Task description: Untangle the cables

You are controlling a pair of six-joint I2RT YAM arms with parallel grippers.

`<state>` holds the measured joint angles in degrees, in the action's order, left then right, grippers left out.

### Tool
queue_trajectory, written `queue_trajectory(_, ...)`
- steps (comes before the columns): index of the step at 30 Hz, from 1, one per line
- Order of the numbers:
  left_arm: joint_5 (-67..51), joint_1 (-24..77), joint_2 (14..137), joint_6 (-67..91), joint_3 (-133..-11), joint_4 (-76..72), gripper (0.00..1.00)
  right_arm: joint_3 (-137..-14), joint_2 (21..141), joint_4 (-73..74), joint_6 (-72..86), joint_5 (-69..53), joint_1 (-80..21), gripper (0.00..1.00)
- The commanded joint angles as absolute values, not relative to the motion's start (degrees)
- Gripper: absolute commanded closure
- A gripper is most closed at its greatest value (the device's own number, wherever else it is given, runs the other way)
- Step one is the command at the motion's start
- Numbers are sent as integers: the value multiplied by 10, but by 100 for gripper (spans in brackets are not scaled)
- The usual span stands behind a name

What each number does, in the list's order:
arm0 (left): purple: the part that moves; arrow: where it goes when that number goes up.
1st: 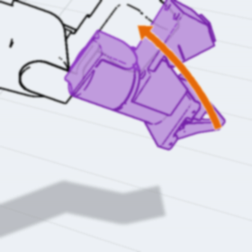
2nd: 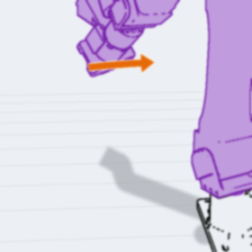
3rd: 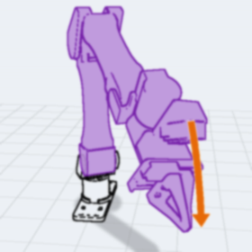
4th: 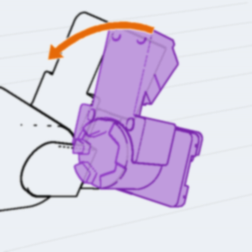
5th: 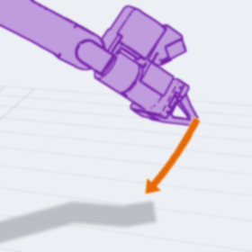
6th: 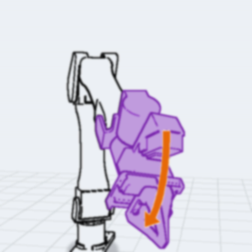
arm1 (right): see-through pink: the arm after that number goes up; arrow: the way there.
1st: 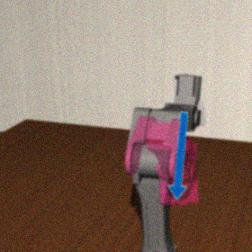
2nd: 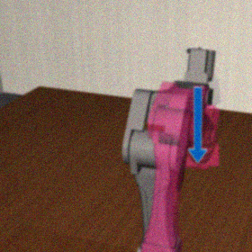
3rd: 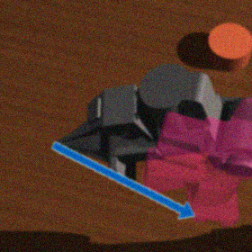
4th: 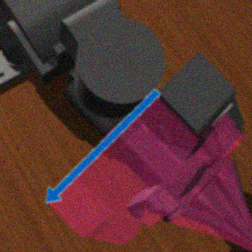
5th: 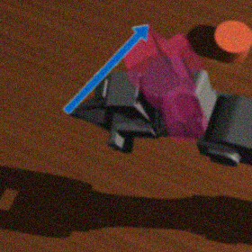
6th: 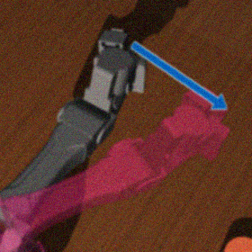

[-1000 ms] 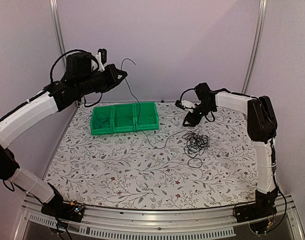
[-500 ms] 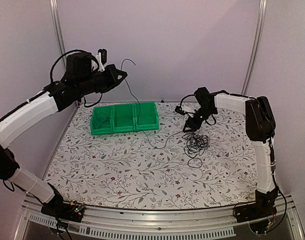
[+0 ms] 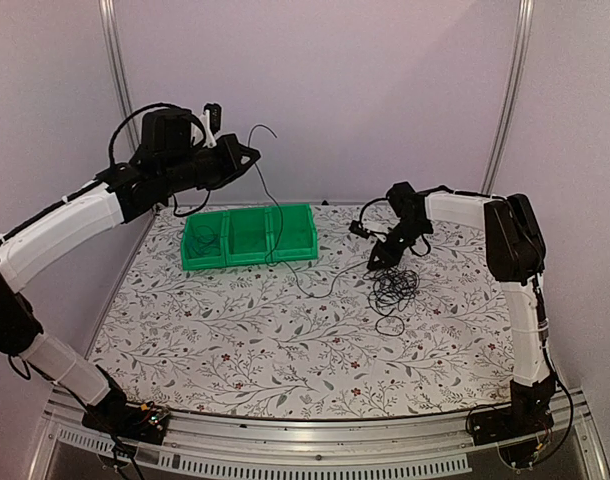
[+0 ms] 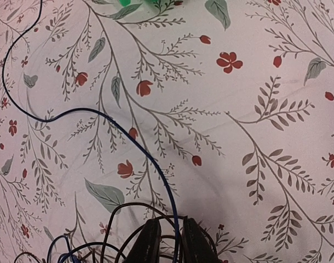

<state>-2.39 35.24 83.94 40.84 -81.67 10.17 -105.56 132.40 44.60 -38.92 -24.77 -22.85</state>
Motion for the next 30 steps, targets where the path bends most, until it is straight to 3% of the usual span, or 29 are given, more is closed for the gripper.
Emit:
queue_trajectory(1,-42,351,855,399,-819,92,100,-1071,1285,444,-386,-284,-230,87)
queue_trajectory(5,-63,350,876,383,-815,79,99,-1070,1253,448,-382,-311,-230,98)
queue_trajectory(11,-128,355,931,341,-826,62,98,-1063,1201,477,-388,-371,-230,99)
queue_trajectory(22,-231,402,1064,249,-885,9,69,-1042,1128,519,-410,-471,-248,98)
queue_trajectory(30,-299,425,1150,228,-938,-24,61,-1040,1123,537,-426,-477,-254,98)
